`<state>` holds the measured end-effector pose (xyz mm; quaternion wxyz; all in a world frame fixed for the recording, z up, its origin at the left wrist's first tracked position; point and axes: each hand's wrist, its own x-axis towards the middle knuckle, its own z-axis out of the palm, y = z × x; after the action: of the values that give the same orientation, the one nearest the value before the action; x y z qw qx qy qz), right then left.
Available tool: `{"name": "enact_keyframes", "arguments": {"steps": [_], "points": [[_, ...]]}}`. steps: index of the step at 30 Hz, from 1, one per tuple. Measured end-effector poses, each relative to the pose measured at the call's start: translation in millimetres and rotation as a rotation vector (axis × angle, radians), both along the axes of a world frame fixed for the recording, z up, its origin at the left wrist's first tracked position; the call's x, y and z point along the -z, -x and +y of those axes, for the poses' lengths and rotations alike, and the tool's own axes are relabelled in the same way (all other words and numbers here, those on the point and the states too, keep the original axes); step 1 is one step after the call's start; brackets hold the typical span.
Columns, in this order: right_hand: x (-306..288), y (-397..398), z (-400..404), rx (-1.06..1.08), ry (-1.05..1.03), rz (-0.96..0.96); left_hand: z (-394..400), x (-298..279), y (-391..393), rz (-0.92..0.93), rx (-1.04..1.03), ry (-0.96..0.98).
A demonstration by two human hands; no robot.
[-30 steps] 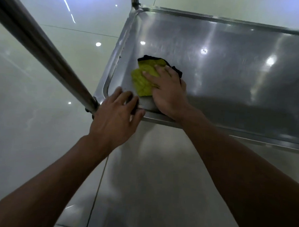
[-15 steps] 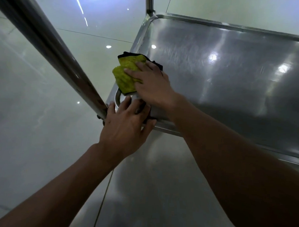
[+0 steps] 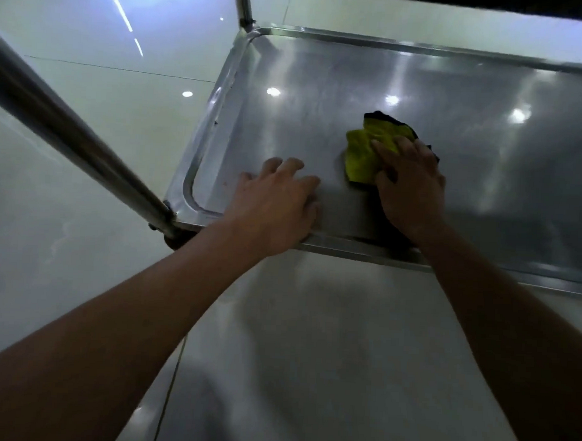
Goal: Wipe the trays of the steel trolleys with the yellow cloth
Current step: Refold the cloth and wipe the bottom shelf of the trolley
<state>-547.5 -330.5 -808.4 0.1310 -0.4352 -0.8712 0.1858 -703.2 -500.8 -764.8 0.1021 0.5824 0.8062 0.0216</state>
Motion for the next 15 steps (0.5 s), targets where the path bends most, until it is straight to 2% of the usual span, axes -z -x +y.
{"name": "enact_keyframes", "arguments": {"steps": [8,15], "points": [[-0.7,-123.8,19.2,0.311,-0.031,0.008,-2.9,14.5,6.0,0.032,0.103,0.094],[-4.4,-111.2,19.2,0.366,0.016,-0.054,-15.9,16.8,24.7,0.043,0.003,0.145]]}}
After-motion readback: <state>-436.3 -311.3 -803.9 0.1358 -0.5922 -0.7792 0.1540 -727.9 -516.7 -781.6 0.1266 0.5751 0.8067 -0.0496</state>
